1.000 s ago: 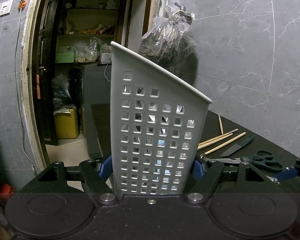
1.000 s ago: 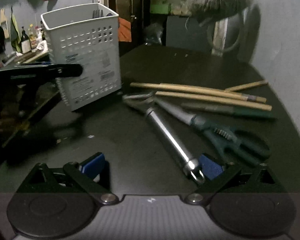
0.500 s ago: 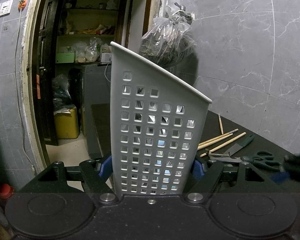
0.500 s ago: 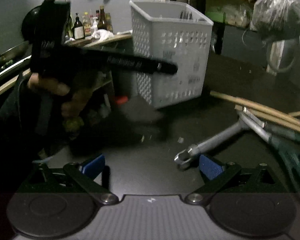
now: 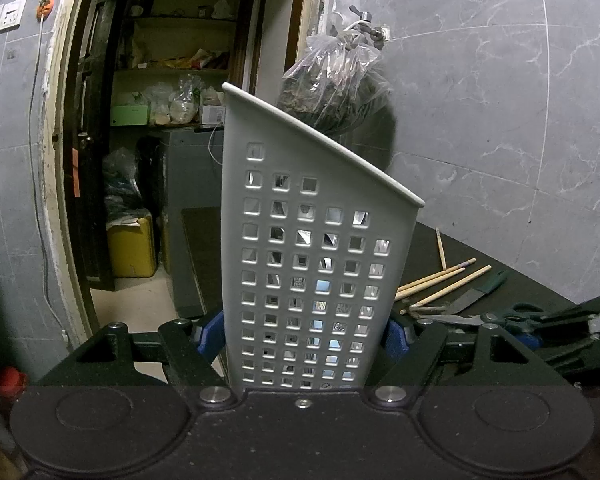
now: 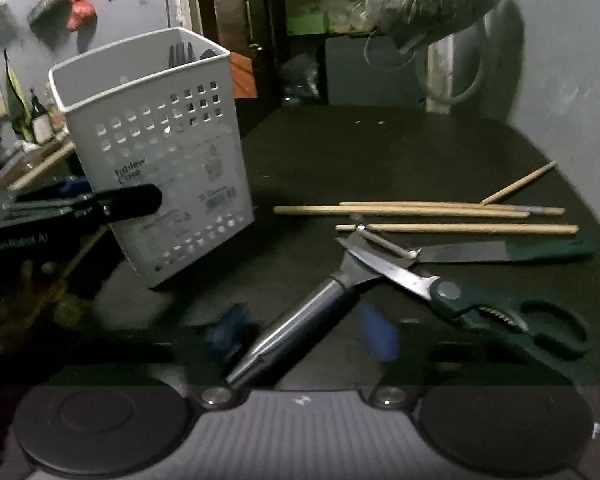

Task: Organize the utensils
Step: 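Grasp the metal peeler by its handle with the right tool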

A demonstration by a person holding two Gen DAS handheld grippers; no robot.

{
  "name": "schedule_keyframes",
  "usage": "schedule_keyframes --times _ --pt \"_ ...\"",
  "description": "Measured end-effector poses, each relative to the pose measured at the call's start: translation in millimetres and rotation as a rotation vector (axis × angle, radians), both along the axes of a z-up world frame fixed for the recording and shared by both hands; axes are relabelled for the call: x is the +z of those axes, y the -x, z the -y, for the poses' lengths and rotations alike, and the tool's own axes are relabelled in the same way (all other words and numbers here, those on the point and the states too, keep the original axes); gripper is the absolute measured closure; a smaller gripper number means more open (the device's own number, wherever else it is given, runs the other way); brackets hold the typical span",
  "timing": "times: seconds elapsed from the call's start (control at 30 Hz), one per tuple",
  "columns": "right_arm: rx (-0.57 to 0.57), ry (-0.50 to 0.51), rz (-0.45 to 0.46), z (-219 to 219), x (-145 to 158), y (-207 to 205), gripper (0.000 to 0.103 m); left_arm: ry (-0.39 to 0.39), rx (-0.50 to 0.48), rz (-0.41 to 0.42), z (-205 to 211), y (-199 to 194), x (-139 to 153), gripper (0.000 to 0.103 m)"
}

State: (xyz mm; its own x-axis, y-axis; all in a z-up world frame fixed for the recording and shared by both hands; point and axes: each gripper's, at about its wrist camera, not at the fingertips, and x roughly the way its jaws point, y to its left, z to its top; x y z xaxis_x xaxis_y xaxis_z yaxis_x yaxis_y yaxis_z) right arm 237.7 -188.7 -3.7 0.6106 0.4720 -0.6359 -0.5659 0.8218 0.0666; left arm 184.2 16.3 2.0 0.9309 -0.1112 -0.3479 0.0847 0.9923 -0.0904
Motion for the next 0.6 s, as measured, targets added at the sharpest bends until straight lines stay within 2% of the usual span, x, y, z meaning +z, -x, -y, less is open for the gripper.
schedule_keyframes --times 0.17,0.23,0.4,0.5,0.6 --pt "0.004 0.045 0.015 9.3 0.0 19.2 0.082 0.001 0.000 0.000 0.1 0.0 0.1 0.026" --pt "0.033 0.061 0.011 14.6 1.8 33.1 0.083 0.000 0.001 0.000 0.3 0.2 0.1 0.026" --pt "0.070 0.102 -0.010 19.8 5.3 57.9 0.082 -0.001 0.002 0.000 1.4 0.0 0.3 0.026" --pt "0.064 0.107 -0.012 19.8 7.1 58.4 0.066 -0.001 0.002 0.000 1.0 0.1 0.3 0.026" --pt "0.052 0.087 -0.025 16.4 6.5 45.8 0.063 -0.001 0.002 0.000 0.7 -0.1 0.1 0.026"
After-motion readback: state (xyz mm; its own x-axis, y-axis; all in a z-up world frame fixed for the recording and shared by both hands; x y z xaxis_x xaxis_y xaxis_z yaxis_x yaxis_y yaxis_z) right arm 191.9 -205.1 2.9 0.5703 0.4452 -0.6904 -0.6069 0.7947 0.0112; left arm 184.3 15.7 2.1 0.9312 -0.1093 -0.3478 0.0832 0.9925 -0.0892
